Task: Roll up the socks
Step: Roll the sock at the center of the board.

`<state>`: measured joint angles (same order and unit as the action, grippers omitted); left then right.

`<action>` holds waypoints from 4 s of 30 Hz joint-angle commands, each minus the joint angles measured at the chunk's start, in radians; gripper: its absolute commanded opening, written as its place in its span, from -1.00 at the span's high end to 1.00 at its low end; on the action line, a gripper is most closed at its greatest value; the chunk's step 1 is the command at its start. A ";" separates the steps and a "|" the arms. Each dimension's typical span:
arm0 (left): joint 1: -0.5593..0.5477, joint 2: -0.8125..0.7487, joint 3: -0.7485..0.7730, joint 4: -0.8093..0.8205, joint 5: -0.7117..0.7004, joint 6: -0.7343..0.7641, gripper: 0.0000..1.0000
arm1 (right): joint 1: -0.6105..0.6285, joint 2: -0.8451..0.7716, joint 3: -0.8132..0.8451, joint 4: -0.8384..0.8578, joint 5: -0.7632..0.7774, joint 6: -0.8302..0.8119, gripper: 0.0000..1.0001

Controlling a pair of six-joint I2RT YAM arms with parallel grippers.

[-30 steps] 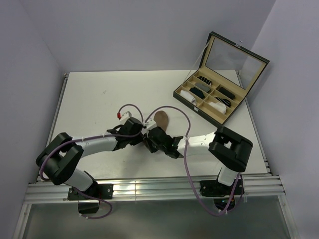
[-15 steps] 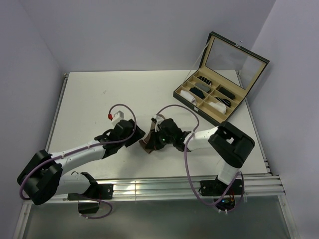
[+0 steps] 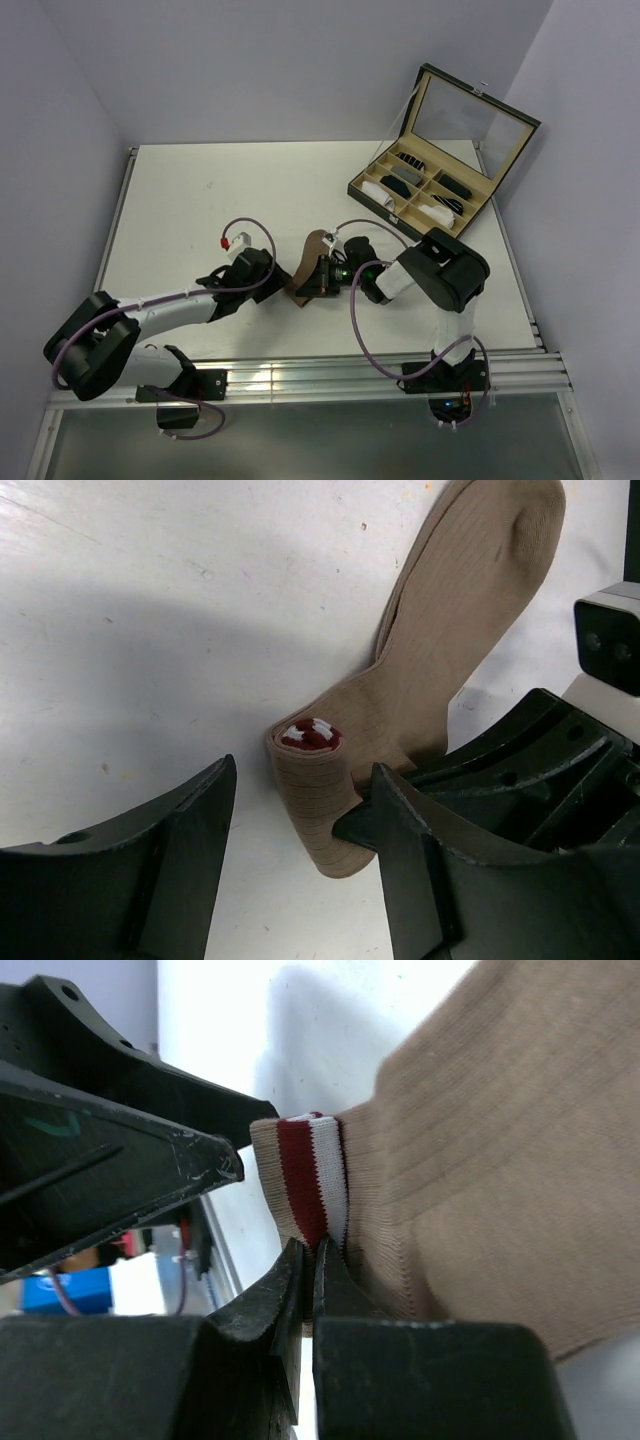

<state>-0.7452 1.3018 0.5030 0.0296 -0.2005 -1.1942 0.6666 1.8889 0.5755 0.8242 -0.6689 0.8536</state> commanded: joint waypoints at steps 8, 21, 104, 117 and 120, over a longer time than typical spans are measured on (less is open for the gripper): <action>-0.011 0.083 0.012 0.070 0.009 -0.013 -0.13 | -0.038 0.087 -0.031 0.070 -0.044 0.079 1.00; -0.016 0.220 0.032 0.075 0.019 -0.008 0.46 | -0.044 0.012 -0.026 -0.020 -0.006 0.006 0.79; -0.039 -0.088 -0.075 -0.005 -0.031 -0.091 -0.35 | 0.083 -0.010 -0.029 0.038 0.072 0.105 1.00; -0.048 0.008 -0.077 0.049 -0.023 -0.116 -0.13 | 0.065 0.026 -0.075 0.116 0.081 0.183 1.00; -0.052 0.034 -0.073 0.052 -0.016 -0.119 0.04 | 0.057 0.029 -0.082 0.122 0.084 0.193 1.00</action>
<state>-0.7879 1.3033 0.4313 0.0784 -0.2276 -1.3025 0.7376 1.8980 0.5152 0.9337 -0.5957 1.0340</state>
